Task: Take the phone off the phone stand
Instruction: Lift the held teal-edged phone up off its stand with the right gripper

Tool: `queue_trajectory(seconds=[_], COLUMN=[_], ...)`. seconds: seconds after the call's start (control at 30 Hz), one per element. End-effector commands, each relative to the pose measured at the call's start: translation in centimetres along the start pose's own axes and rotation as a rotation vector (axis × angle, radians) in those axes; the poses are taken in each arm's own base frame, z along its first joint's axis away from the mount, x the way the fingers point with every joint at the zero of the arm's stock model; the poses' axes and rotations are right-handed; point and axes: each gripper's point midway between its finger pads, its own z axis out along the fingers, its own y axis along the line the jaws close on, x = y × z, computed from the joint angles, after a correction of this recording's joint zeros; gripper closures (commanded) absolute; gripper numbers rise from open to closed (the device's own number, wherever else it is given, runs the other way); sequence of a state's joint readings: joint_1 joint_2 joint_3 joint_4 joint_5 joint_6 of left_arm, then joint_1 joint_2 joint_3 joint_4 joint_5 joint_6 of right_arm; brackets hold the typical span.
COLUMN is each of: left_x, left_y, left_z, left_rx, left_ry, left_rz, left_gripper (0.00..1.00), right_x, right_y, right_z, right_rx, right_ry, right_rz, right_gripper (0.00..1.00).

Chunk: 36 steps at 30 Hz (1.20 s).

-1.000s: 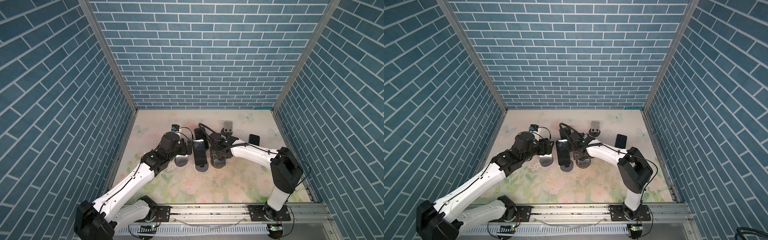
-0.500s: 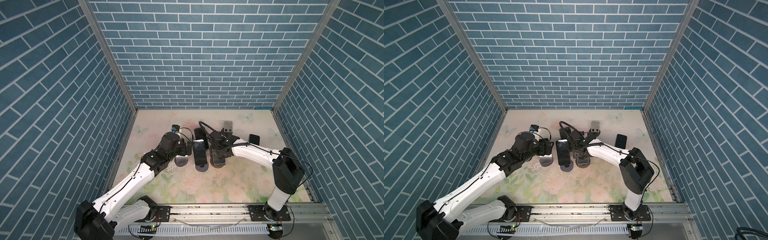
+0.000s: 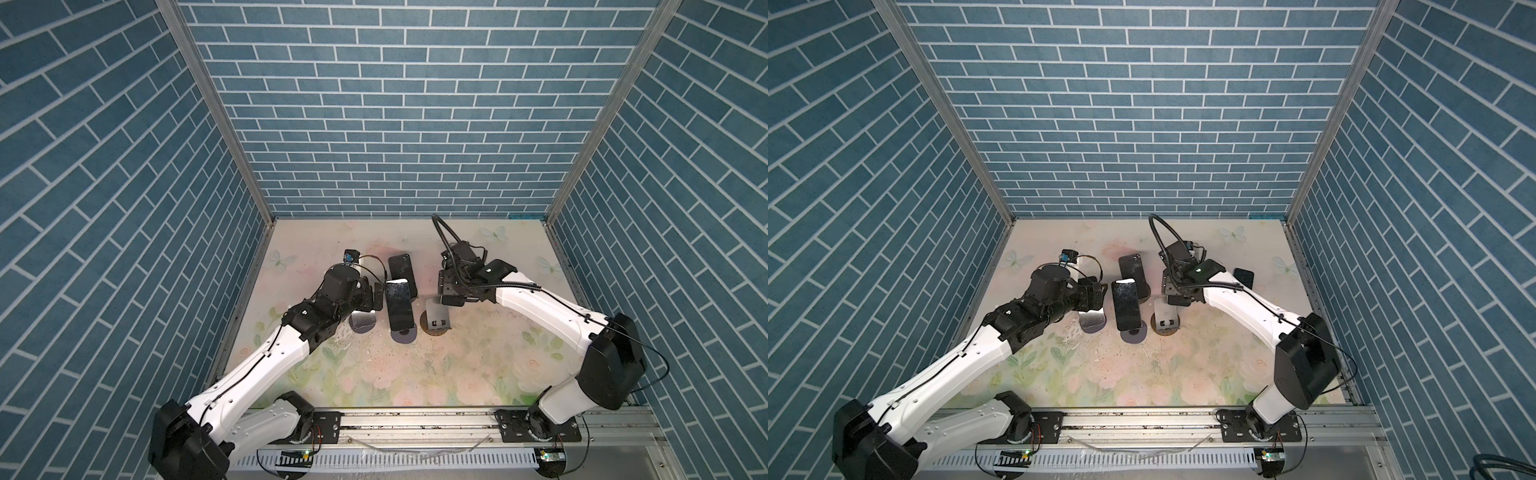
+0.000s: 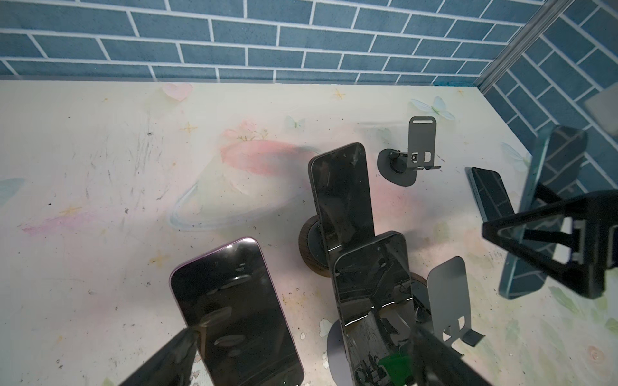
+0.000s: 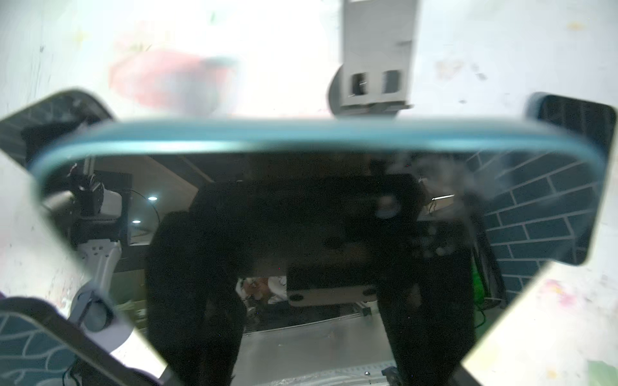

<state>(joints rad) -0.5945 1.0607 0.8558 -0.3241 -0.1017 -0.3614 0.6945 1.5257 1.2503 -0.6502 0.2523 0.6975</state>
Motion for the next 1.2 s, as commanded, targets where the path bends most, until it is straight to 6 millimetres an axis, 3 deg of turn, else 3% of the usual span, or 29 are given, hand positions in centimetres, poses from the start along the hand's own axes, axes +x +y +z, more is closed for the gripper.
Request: queue_trajectory(seconds=[0.0,0.13,0.33,0.7,1.17], left_x=[0.0,0.0,0.1,0.4,0.6], left_y=[0.0,0.0,-0.2,0.0,0.3], left_z=[0.0,0.2,0.6,0.6,0.3], left_rx=[-0.009,-0.009,0.000,-0.008,-0.022], left_ry=[0.002,0.003,0.013,0.021,0.025], left_rz=[0.016,0.011,0.010,0.013,0.020], left_gripper=[0.00,0.00,0.00,0.00,0.00], right_x=[-0.1,0.7,2.3,4.3,2.3], right_y=[-3.3,-6.5,-9.7,-9.8,-10.5], right_z=[-0.5,0.0,1.7,6.7,10.6], right_rx=[0.069,0.135,0.194,0.212,0.235], right_ry=[-0.028,-0.002,0.066,0.211,0.257], right_rz=[0.018,0.051,0.089,0.061,0.029], right_gripper=[0.42,0.41,0.41,0.40,0.39])
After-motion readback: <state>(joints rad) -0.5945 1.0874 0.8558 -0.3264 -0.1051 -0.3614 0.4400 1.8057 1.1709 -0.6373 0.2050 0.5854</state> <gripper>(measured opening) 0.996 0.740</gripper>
